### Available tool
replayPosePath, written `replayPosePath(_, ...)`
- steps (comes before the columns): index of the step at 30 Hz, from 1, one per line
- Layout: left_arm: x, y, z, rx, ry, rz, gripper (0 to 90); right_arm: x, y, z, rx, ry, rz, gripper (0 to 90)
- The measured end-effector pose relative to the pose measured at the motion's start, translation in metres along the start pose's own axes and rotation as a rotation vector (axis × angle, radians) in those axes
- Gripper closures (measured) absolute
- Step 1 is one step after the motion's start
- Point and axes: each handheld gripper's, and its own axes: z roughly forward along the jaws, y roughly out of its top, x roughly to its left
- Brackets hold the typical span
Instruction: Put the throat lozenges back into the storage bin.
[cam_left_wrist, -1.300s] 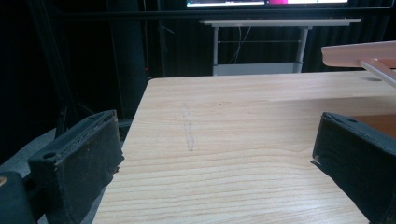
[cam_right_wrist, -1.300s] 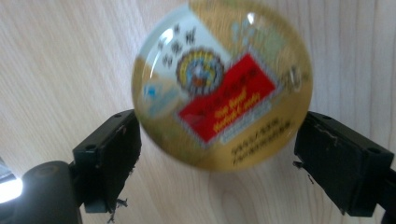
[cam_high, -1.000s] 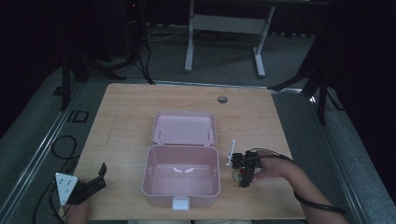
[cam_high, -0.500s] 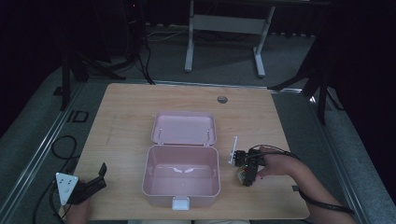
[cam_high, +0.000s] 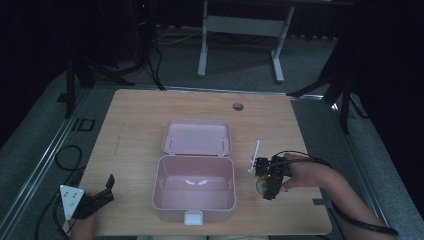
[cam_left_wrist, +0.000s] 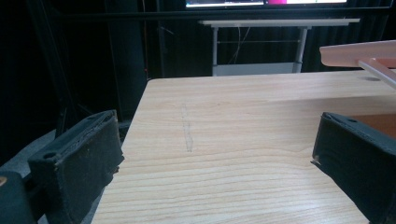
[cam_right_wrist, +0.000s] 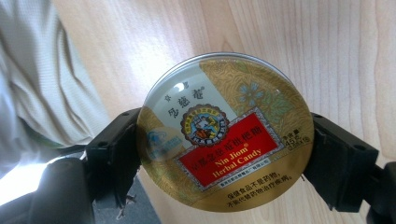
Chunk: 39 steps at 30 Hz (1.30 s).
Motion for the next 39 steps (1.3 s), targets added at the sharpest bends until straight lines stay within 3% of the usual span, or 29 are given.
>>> replayPosePath(7,0.000,0.000,0.000,0.002,0.002,0.001,1.7,0.009,0.005,-0.022,-0.014,0.001,-0.007,20.0)
replayPosePath(11,0.000,0.000,0.000,-0.001,-0.001,-0.003,1.7,0.019,0.014,-0.048,-0.048,-0.013,-0.018,20.0)
replayPosePath(14,0.000,0.000,0.000,-0.002,-0.002,-0.004,1.7,0.022,0.019,-0.057,-0.068,-0.010,-0.019,20.0)
replayPosePath(17,0.000,0.000,0.000,-0.002,-0.003,-0.005,1.7,0.030,0.031,-0.068,-0.082,-0.008,-0.051,20.0)
replayPosePath(18,0.000,0.000,0.000,-0.003,-0.004,-0.007,1.7,0.037,0.041,-0.070,-0.082,-0.004,-0.082,20.0)
replayPosePath(28,0.001,0.000,-0.001,-0.008,-0.008,-0.011,1.7,0.057,0.085,-0.072,-0.073,0.013,-0.192,20.0)
replayPosePath(33,0.001,0.000,0.000,-0.007,-0.009,-0.011,1.7,0.062,0.094,-0.071,-0.077,0.016,-0.220,20.0)
replayPosePath(36,0.001,0.000,0.000,-0.008,-0.010,-0.012,1.7,0.068,0.110,-0.064,-0.080,0.007,-0.267,20.0)
replayPosePath(39,0.001,0.000,0.000,-0.010,-0.010,-0.014,1.7,0.068,0.114,-0.059,-0.076,0.008,-0.283,20.0)
